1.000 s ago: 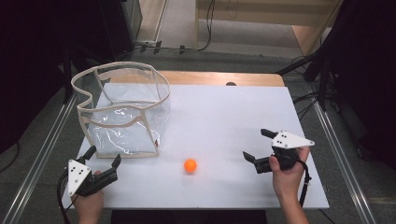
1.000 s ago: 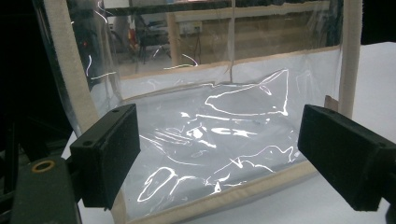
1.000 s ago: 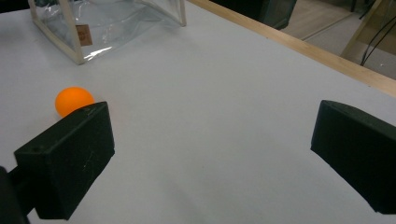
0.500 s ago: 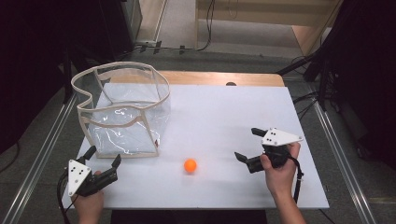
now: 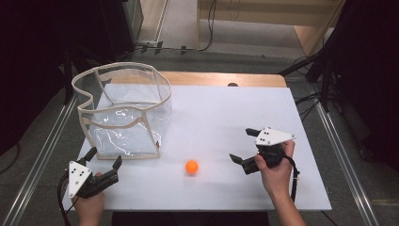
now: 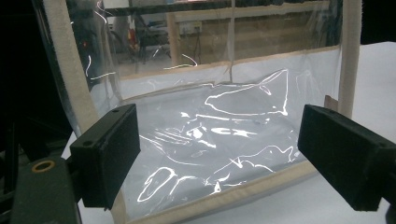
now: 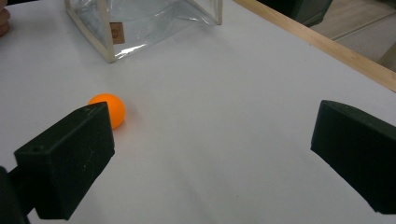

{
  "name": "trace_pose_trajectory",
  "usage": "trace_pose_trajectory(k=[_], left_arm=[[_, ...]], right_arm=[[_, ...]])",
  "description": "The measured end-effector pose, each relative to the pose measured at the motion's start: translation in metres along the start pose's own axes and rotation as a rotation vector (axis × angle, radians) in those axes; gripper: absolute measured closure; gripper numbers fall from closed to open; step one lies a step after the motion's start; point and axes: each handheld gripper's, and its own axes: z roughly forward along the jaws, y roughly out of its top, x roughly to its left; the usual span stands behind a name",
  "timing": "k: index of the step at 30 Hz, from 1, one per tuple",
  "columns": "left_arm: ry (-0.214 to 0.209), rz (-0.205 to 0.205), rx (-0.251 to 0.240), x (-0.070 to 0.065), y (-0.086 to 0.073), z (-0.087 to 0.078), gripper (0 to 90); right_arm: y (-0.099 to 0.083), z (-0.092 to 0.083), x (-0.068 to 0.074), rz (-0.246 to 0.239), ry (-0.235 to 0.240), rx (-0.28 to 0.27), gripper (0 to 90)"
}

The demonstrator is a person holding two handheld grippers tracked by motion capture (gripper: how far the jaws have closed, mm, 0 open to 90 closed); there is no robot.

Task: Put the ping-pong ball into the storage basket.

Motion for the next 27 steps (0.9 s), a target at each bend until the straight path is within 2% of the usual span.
trace_pose_trajectory(k=[27], left_arm=[[-0.001,-0.001,0.001,0.0,0.0,0.0,13.5]], right_arm=[[0.02,0.023,0.016,-0.041,0.065,0.045,0.0]])
